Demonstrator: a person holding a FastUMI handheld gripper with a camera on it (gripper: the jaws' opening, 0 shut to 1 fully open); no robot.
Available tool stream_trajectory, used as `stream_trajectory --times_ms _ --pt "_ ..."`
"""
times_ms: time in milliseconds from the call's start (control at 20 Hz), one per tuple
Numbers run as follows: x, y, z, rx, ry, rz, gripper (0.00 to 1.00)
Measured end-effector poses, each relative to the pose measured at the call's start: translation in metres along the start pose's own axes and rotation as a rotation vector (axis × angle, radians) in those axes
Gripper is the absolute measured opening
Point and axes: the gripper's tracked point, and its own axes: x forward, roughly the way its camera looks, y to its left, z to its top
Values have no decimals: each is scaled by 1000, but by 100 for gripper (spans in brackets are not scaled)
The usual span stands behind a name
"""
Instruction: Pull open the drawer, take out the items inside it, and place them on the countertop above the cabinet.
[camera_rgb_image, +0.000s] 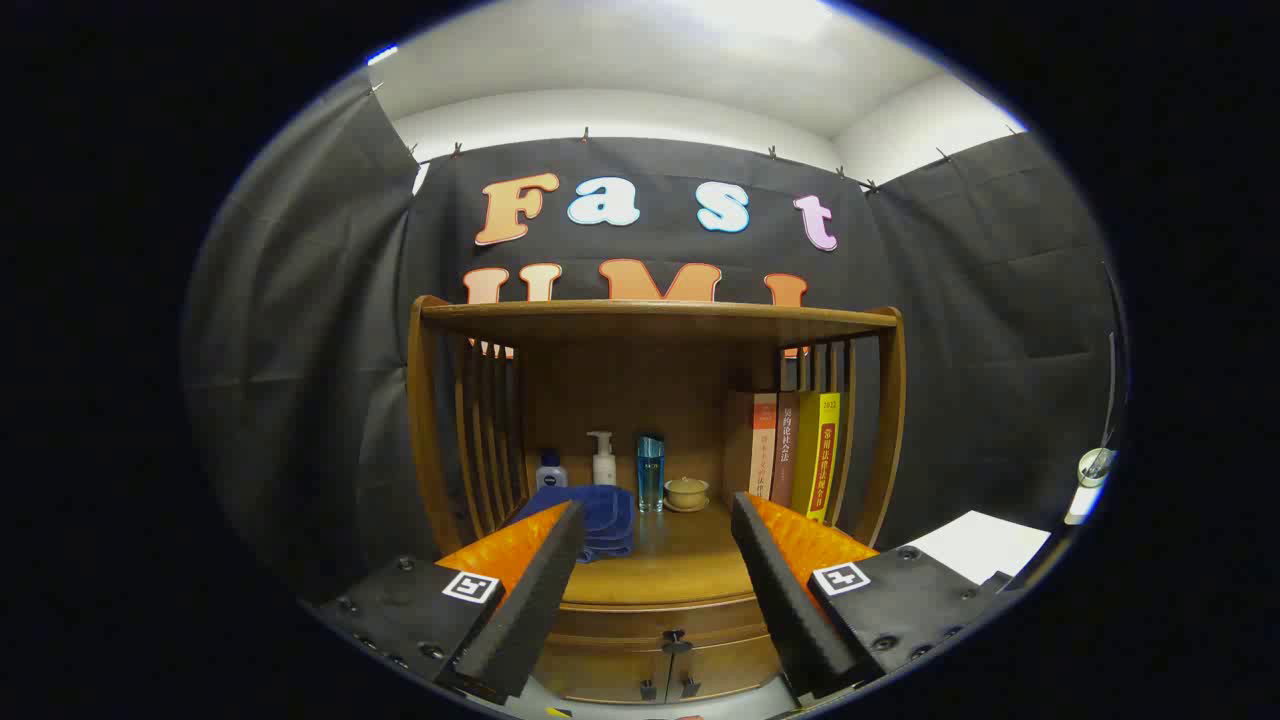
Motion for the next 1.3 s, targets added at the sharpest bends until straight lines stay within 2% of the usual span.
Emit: stream_trajectory --times_ms 850,1000,1300 --pt "4 1 -14 4 15 -2 98" --pt "7 -3 -29 0 22 -8 98" --pt "24 -10 -90 -37 38 -10 98"
